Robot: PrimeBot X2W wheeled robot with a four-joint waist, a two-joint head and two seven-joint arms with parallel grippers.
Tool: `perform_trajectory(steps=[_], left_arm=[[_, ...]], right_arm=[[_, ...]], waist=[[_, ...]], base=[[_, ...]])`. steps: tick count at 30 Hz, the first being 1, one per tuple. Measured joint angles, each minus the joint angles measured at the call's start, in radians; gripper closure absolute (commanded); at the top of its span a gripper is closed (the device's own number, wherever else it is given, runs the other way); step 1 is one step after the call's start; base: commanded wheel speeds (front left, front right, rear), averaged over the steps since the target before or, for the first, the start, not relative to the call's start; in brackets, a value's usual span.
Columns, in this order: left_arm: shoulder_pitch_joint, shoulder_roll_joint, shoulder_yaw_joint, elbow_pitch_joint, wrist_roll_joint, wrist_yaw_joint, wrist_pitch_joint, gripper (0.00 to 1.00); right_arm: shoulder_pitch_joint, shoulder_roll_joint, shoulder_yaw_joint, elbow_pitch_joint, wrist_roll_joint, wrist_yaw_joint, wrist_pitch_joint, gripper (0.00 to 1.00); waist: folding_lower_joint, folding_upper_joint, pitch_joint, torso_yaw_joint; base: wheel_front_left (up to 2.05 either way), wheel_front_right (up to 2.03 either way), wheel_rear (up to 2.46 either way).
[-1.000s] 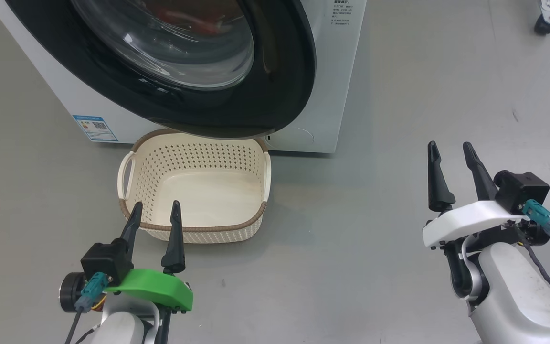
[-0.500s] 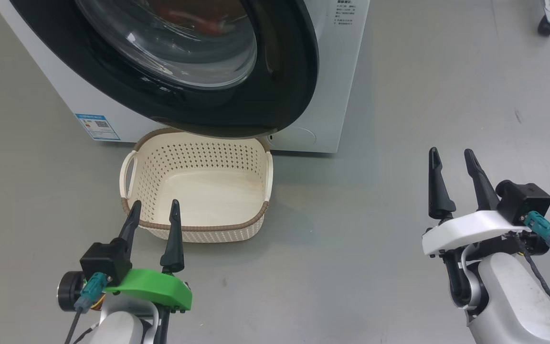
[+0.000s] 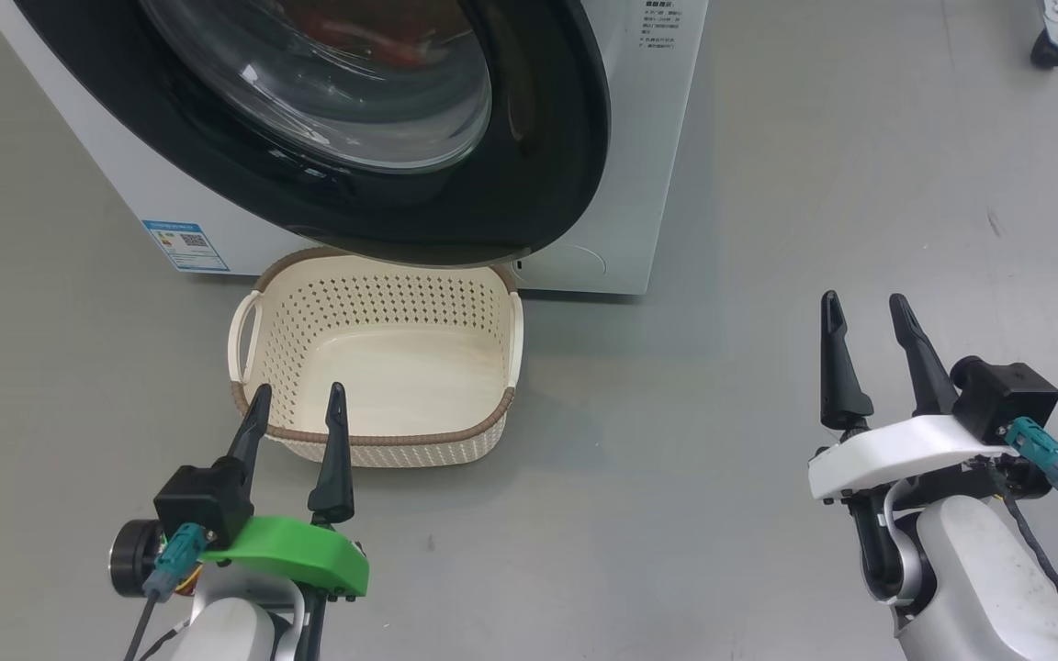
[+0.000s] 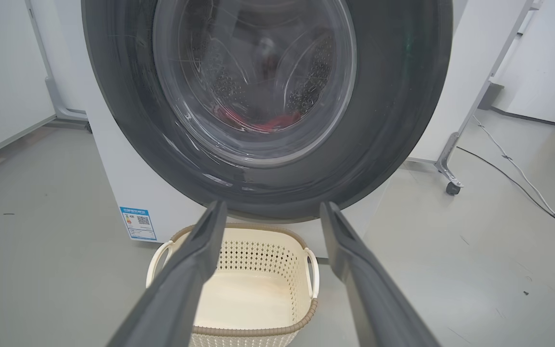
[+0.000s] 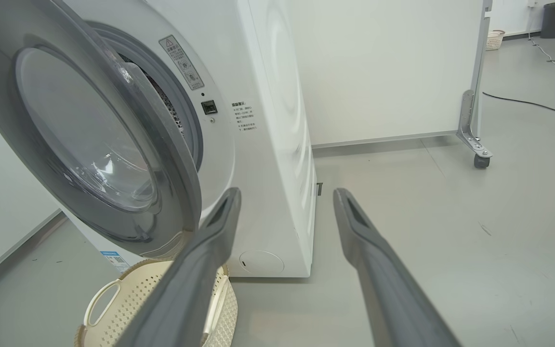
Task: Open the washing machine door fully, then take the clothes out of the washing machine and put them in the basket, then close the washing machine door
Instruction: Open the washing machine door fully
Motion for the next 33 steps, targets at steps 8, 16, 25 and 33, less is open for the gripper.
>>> perform_trajectory(steps=[8, 16, 25, 33], left_arm=[[0.001, 0.0, -0.002, 0.0, 0.0, -0.003, 0.0, 0.0], [0.001, 0.0, -0.005, 0.001, 0.0, -0.003, 0.0, 0.0], [0.002, 0.0, -0.019, -0.012, 0.0, -0.005, 0.0, 0.0], [-0.001, 0.0, -0.049, -0.017, 0.0, -0.012, 0.0, 0.0]], right_arm=[[0.015, 0.004, -0.009, -0.007, -0.015, 0.001, 0.0, 0.0], [0.017, 0.007, -0.018, -0.013, -0.016, 0.004, 0.0, 0.0], [0.015, -0.003, -0.022, -0.033, -0.037, 0.014, 0.0, 0.0], [-0.068, -0.052, -0.014, -0.042, -0.068, 0.036, 0.005, 0.0]], waist=[[0.0, 0.0, 0.0, 0.0], [0.0, 0.0, 0.003, 0.002], [0.0, 0.0, 0.025, 0.007], [0.0, 0.0, 0.064, 0.027]], base=[[0.0, 0.0, 0.0], [0.0, 0.0, 0.0], [0.0, 0.0, 0.0], [0.0, 0.0, 0.0]])
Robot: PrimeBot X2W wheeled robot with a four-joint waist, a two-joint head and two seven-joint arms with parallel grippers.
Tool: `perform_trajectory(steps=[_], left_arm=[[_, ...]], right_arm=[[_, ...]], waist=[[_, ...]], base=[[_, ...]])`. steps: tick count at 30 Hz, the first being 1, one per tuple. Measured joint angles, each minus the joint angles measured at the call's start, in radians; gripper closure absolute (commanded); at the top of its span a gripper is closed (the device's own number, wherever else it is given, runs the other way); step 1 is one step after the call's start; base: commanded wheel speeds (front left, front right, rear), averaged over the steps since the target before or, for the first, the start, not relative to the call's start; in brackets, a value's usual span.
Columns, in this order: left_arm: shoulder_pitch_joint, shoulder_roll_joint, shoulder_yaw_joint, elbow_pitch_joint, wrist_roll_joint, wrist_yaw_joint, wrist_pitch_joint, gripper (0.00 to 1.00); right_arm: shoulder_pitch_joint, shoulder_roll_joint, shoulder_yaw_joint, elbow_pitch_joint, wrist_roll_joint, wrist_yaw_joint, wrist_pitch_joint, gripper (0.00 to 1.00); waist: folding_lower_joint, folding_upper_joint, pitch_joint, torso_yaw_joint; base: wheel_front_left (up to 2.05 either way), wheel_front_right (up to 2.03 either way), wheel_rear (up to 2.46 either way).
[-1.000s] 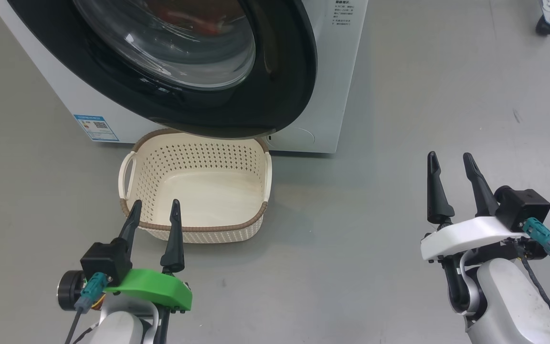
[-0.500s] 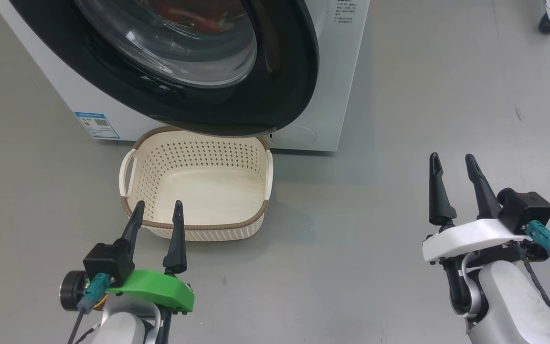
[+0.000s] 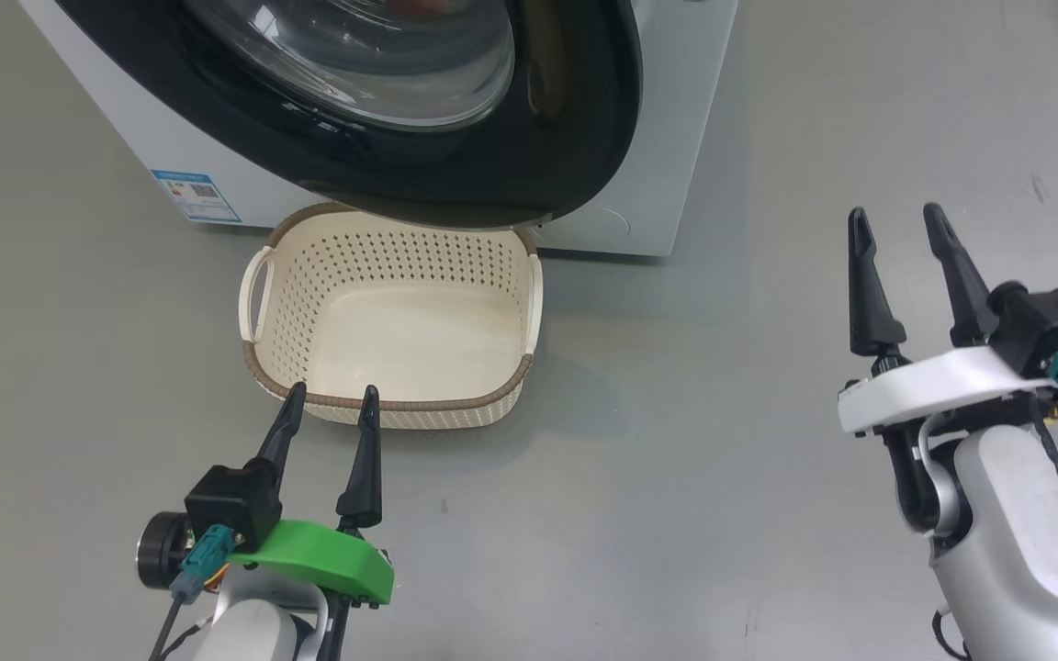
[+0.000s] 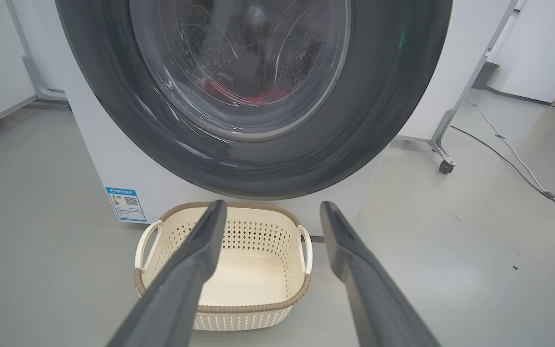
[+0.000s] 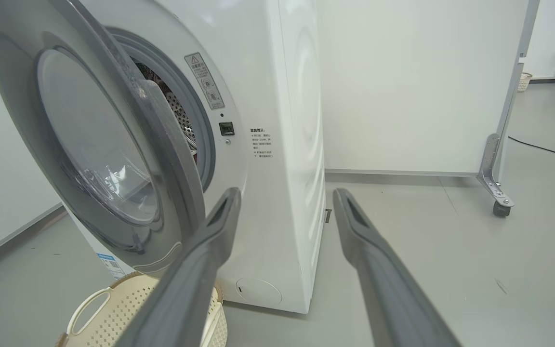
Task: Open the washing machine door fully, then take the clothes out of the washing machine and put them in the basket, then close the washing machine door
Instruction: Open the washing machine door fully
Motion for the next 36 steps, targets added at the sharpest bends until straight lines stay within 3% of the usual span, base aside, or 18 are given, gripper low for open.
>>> perform_trajectory(steps=[11, 17, 18, 20, 26, 36], left_arm=[[-0.034, 0.0, -0.047, -0.005, -0.003, -0.009, 0.0, 0.0], [-0.042, 0.0, -0.065, -0.007, -0.015, -0.009, 0.0, 0.0], [-0.044, 0.0, -0.067, -0.007, -0.021, -0.009, 0.0, 0.0], [-0.051, 0.0, -0.071, -0.007, -0.035, -0.009, 0.0, 0.0], [-0.077, 0.0, -0.075, -0.009, -0.055, -0.009, 0.0, 0.0], [-0.098, -0.001, -0.095, -0.011, -0.068, -0.009, 0.0, 0.0]], right_arm=[[-0.219, -0.029, 0.016, 0.013, 0.022, 0.036, 0.109, 0.0], [-0.325, -0.019, -0.019, 0.051, 0.099, 0.043, 0.17, 0.0], [-0.342, -0.015, -0.027, 0.058, 0.114, 0.044, 0.18, 0.13], [-0.378, -0.006, -0.045, 0.073, 0.145, 0.044, 0.203, 1.0], [-0.47, 0.05, -0.137, 0.146, 0.313, 0.042, 0.281, 1.0], [-0.611, 0.096, -0.24, 0.267, 0.548, -0.016, 0.453, 1.0]], waist=[[0.0, 0.0, 0.068, 0.044], [0.0, 0.0, 0.102, 0.072], [0.0, 0.0, 0.107, 0.078], [0.0, 0.0, 0.117, 0.089], [0.0, 0.0, 0.144, 0.123], [0.0, 0.0, 0.181, 0.172]], base=[[0.0, 0.0, 0.0], [0.0, 0.0, 0.0], [0.0, 0.0, 0.0], [0.0, 0.0, 0.0], [0.0, 0.0, 0.0], [0.0, 0.0, 0.0]])
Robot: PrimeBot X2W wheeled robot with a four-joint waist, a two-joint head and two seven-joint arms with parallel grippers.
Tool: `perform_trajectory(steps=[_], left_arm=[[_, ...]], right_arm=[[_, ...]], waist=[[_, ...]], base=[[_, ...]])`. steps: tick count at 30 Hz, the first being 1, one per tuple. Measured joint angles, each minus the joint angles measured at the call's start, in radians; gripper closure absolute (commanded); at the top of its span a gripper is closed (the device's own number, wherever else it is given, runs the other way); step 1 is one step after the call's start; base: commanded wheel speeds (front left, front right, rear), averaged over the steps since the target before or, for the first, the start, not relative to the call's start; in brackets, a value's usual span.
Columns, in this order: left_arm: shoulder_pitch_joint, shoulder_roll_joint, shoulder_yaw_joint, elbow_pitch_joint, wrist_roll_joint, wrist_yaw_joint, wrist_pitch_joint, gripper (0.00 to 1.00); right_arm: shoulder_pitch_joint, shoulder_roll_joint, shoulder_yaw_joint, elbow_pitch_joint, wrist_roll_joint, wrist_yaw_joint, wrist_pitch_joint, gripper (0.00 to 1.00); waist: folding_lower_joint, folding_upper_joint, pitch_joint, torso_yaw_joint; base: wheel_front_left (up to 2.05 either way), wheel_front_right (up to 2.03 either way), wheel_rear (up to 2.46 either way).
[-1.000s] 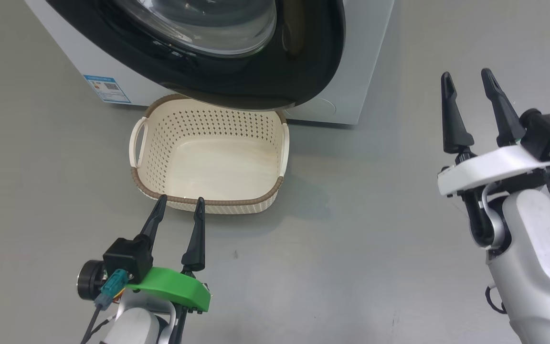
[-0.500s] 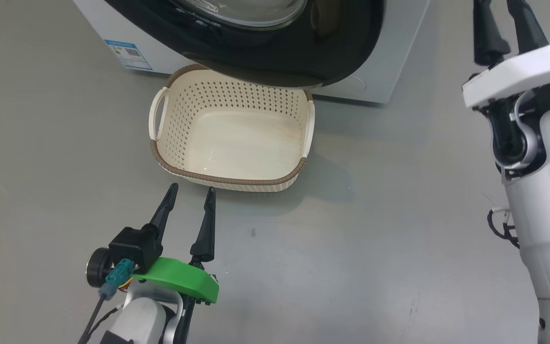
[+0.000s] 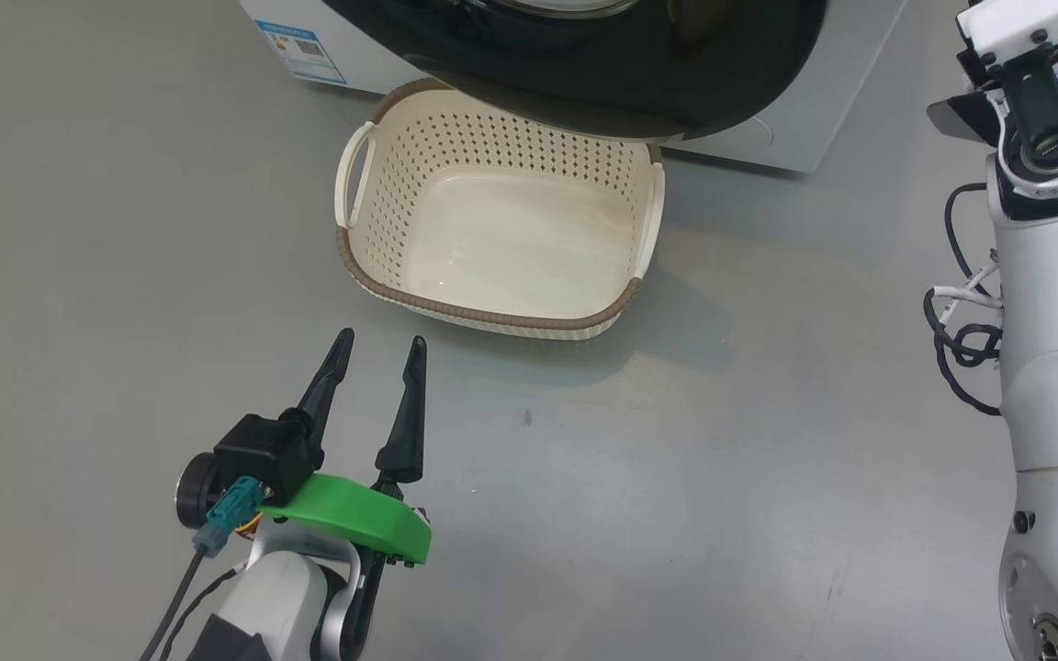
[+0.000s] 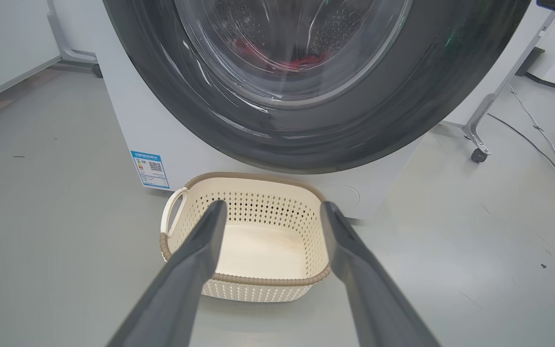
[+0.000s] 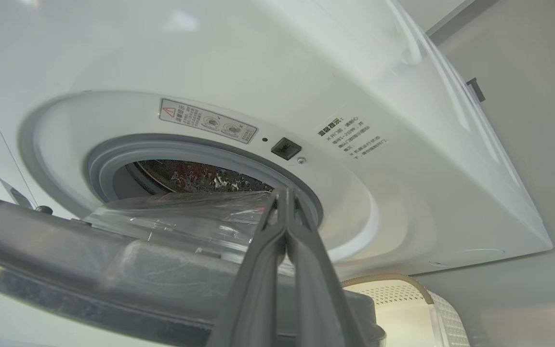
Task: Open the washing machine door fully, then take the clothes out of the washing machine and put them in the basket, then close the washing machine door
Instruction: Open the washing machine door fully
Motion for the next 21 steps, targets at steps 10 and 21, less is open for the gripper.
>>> perform_trajectory(steps=[10, 21], left_arm=[[-0.004, 0.0, -0.007, 0.001, -0.024, 0.001, 0.0, 0.0], [-0.013, 0.0, -0.013, 0.0, -0.031, 0.002, 0.0, 0.0]], right_arm=[[-0.104, 0.009, -0.013, 0.09, 0.147, -0.049, 0.184, 1.0], [-0.17, 0.008, -0.013, 0.146, 0.206, -0.09, 0.296, 1.0]], waist=[[0.0, 0.0, 0.015, 0.031], [0.0, 0.0, 0.021, 0.045]], base=[[0.0, 0.0, 0.0], [0.0, 0.0, 0.0]])
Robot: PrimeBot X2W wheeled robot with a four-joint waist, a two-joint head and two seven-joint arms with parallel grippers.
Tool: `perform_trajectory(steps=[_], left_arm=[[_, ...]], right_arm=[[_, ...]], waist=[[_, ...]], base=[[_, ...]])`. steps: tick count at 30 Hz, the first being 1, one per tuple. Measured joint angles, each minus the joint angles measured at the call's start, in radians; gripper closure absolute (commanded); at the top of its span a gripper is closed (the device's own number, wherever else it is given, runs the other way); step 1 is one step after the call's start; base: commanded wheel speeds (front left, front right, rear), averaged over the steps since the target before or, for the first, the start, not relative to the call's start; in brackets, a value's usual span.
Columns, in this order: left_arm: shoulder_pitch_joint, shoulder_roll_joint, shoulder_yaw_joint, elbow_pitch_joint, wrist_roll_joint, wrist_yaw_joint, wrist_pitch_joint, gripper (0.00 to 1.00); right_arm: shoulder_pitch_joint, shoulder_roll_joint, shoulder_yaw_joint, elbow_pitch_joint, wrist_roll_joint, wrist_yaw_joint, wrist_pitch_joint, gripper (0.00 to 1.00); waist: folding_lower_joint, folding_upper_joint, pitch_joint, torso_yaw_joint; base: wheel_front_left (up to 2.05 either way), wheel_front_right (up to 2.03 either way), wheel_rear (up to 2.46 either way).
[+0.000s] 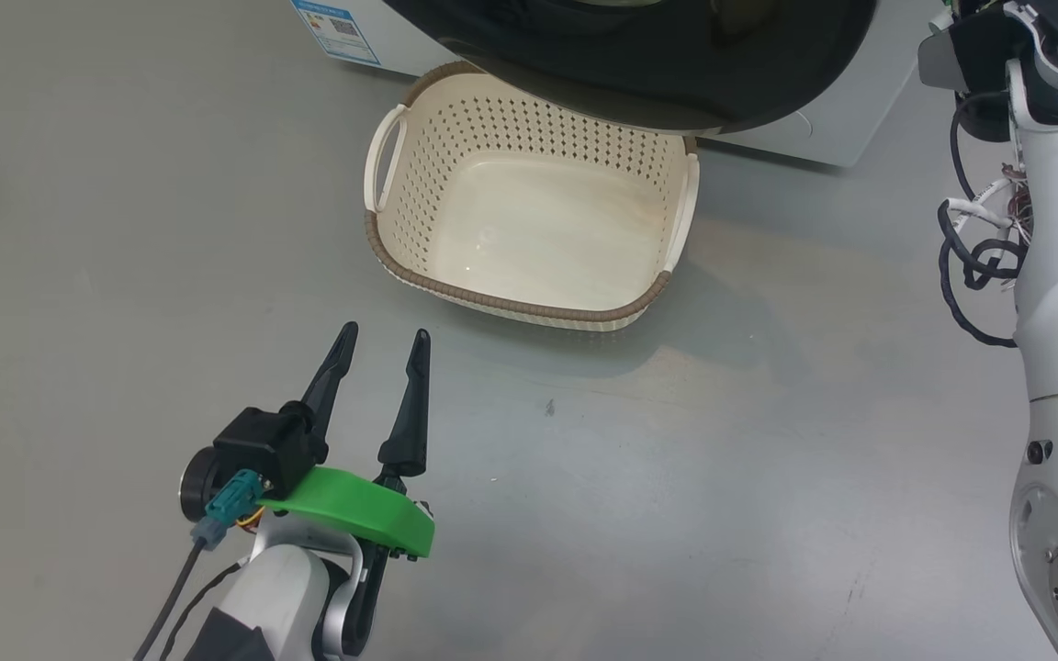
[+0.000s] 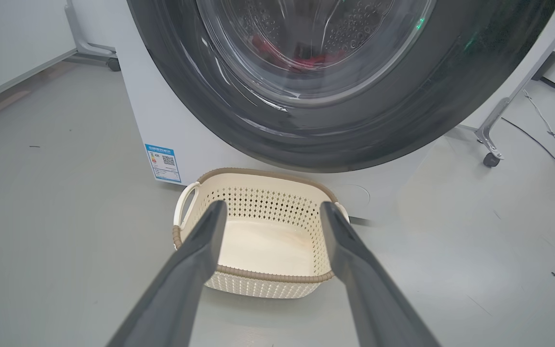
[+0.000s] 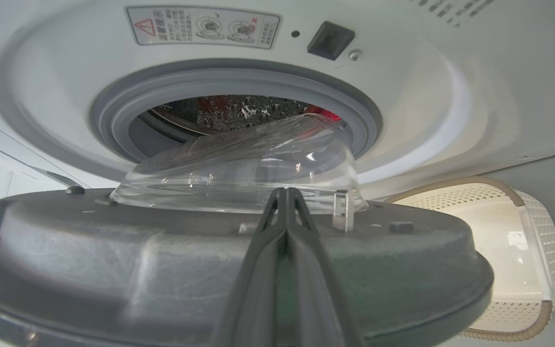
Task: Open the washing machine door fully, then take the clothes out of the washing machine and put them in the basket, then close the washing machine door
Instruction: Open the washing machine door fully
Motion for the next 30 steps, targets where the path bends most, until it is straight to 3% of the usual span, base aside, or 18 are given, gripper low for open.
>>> perform_trajectory(steps=[30], left_arm=[[-0.002, 0.0, 0.006, 0.014, 0.002, 0.009, 0.0, 0.0]], right_arm=[[0.009, -0.002, -0.007, 0.131, 0.141, -0.009, 0.168, 1.0]], waist=[[0.0, 0.0, -0.062, -0.01]], base=[[0.0, 0.0, 0.0]])
